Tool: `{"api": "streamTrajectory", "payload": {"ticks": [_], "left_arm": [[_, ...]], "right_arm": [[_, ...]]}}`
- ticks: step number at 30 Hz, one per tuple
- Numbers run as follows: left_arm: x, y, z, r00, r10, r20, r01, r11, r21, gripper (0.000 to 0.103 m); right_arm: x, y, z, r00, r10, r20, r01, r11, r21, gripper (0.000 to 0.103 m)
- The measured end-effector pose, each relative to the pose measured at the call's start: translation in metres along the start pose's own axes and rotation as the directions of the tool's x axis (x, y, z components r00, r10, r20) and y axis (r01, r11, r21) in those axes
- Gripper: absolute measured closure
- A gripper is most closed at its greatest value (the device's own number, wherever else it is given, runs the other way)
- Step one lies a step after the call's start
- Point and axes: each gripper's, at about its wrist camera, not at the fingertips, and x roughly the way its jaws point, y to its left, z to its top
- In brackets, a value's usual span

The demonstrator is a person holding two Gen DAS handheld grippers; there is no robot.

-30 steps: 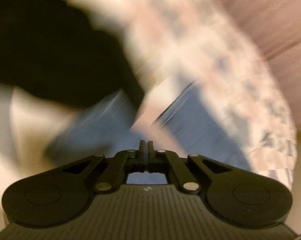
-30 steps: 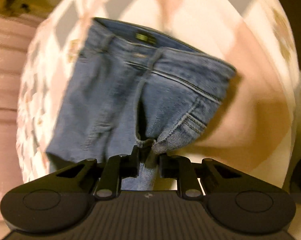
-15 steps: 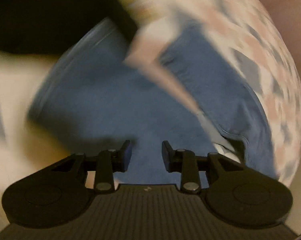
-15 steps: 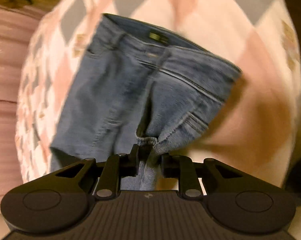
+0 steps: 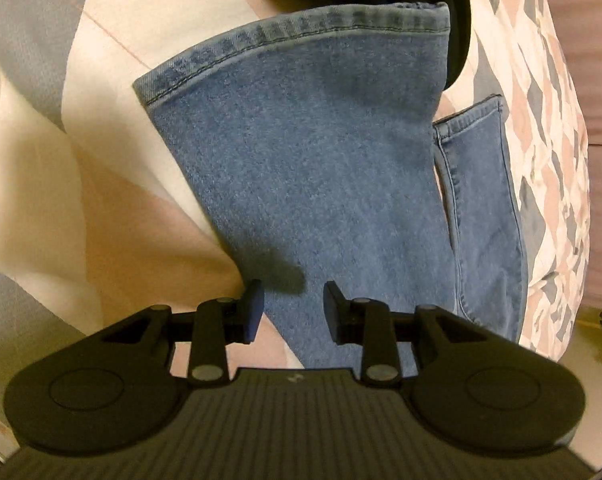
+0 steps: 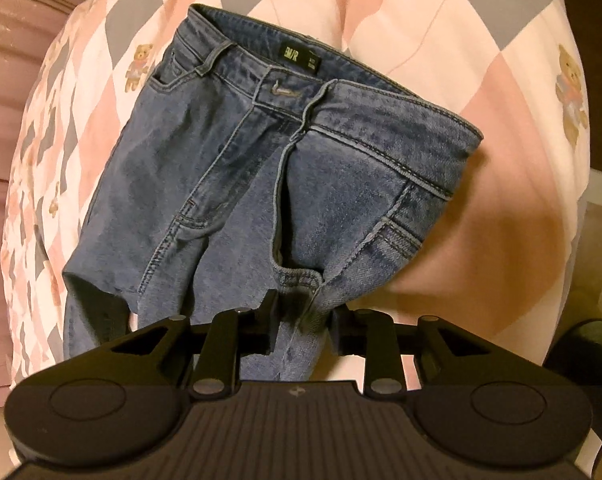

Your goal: Fold clothes

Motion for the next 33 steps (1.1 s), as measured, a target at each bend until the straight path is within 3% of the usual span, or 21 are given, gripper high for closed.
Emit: {"api": "streamTrajectory", "payload": {"ticks": [8, 12, 15, 16, 17, 19, 21, 24, 26, 28, 30, 31, 32, 33], "left_arm": [[0.0, 0.015, 0.003, 0.999, 0.007, 0.033, -0.007, 1.0, -0.023, 0.075], [0.0, 0.01, 0.006, 0.997, -0.038, 0.07, 0.04, 0.999, -0.015, 0.077], [0.0, 0.01, 0.003, 0.997, -0.024, 0.075, 0.024, 1.0, 0.006, 0.086], [0.002, 0.012, 0.001, 0.997, -0.013, 0.07, 0.013, 1.0, 0.004, 0.1], [0.001, 0.012, -0.001, 0.997, -0.005, 0.072, 0.005, 1.0, 0.006, 0.101], [-0.014, -0.007, -0.005, 0.994, -0.016, 0.11, 0.008, 0.998, 0.07, 0.102], [-0.033, -0.05, -0.002, 0.987, -0.077, 0.14, 0.05, 0.98, 0.191, 0.102], [-0.054, -0.135, 0.017, 0.965, -0.208, 0.159, 0.138, 0.919, 0.368, 0.102], [-0.054, -0.196, 0.036, 0.957, -0.244, 0.154, 0.143, 0.865, 0.481, 0.094], [-0.044, -0.242, 0.048, 0.96, -0.231, 0.158, 0.108, 0.827, 0.551, 0.088], [-0.044, -0.268, 0.05, 0.962, -0.175, 0.21, 0.016, 0.802, 0.596, 0.068], [-0.043, -0.27, 0.047, 0.962, -0.165, 0.218, -0.003, 0.791, 0.612, 0.05], [-0.042, -0.271, 0.045, 0.962, -0.155, 0.226, -0.022, 0.779, 0.626, 0.042], [-0.039, -0.27, 0.041, 0.964, -0.14, 0.226, -0.036, 0.773, 0.633, 0.042]], "right_arm": [[0.003, -0.006, -0.003, 1.0, -0.004, -0.003, 0.004, 1.0, 0.011, 0.073], [0.004, -0.008, -0.003, 1.0, -0.009, -0.009, 0.009, 1.0, 0.006, 0.072], [0.005, -0.009, -0.004, 1.0, -0.013, -0.012, 0.013, 1.0, 0.004, 0.072], [0.005, -0.009, -0.004, 1.0, -0.013, -0.009, 0.013, 1.0, 0.007, 0.072], [0.005, -0.01, -0.004, 1.0, -0.01, -0.003, 0.01, 1.0, 0.012, 0.073], [0.003, -0.01, -0.004, 1.0, 0.001, 0.008, -0.001, 1.0, 0.004, 0.079], [0.001, -0.007, -0.003, 1.0, 0.002, 0.01, -0.002, 1.0, -0.022, 0.081], [-0.001, -0.003, 0.0, 1.0, 0.009, 0.013, -0.009, 0.999, -0.035, 0.082], [-0.001, 0.0, 0.001, 1.0, 0.015, 0.017, -0.015, 0.999, -0.033, 0.082], [-0.002, 0.002, 0.002, 1.0, 0.021, 0.019, -0.02, 0.999, -0.028, 0.082], [-0.005, 0.003, 0.002, 0.999, 0.036, 0.023, -0.035, 0.999, -0.02, 0.082], [-0.007, 0.002, 0.003, 0.999, 0.046, 0.026, -0.045, 0.999, -0.018, 0.082], [-0.008, 0.002, 0.003, 0.998, 0.053, 0.029, -0.053, 0.998, -0.016, 0.082], [-0.008, 0.001, 0.003, 0.998, 0.058, 0.032, -0.057, 0.998, -0.01, 0.082]]}}
